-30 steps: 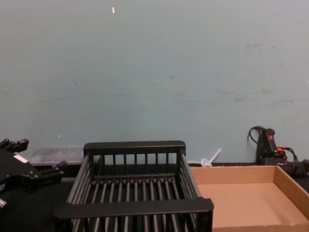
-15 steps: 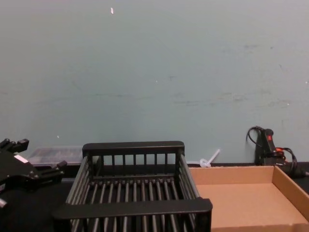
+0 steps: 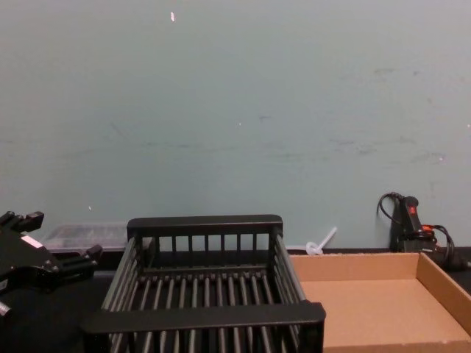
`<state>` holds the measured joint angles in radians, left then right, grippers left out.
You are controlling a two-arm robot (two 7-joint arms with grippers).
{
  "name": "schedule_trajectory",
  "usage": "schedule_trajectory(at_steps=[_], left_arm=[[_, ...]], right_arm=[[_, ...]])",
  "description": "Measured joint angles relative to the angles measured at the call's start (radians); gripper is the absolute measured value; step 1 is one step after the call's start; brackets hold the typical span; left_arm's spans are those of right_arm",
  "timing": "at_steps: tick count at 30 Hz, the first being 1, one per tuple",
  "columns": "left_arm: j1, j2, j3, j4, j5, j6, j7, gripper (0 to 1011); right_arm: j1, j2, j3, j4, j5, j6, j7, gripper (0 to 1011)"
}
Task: Pick up the white tape and place it into the black box , Pick up the silver tape and place it into the brown box.
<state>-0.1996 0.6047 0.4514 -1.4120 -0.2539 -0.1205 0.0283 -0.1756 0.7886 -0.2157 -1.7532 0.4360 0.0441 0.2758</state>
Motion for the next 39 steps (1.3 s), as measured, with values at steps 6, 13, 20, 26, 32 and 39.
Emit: schedule_trajectory(at_steps=[6, 13, 20, 26, 32, 39], left_arm=[[0.0, 0.0, 0.0, 0.0, 0.0, 0.0, 0.0, 1001], [0.0, 0.0, 0.0, 0.0, 0.0, 0.0, 0.0, 1001], [0.0, 0.0, 0.0, 0.0, 0.0, 0.0, 0.0, 1001], [0.0, 0.0, 0.0, 0.0, 0.0, 0.0, 0.0, 1001], [0.0, 0.0, 0.0, 0.0, 0.0, 0.0, 0.0, 1001], [0.0, 0.0, 0.0, 0.0, 0.0, 0.0, 0.0, 1001]], right_arm=[[-0.012, -0.004, 0.0, -0.003, -0.015, 0.027, 0.018, 1002], [-0.007, -0.021, -0.011, 0.009, -0.056, 0.042, 0.018, 1002], [0.009, -0.052, -0.019, 0.031, -0.096, 0.069, 0.012, 1002], [0.027, -0.082, -0.018, 0.054, -0.097, 0.103, 0.024, 1002], [0.039, -0.104, -0.012, 0.072, -0.087, 0.131, 0.044, 1002], [0.047, -0.125, -0.004, 0.087, -0.081, 0.164, 0.072, 1002]])
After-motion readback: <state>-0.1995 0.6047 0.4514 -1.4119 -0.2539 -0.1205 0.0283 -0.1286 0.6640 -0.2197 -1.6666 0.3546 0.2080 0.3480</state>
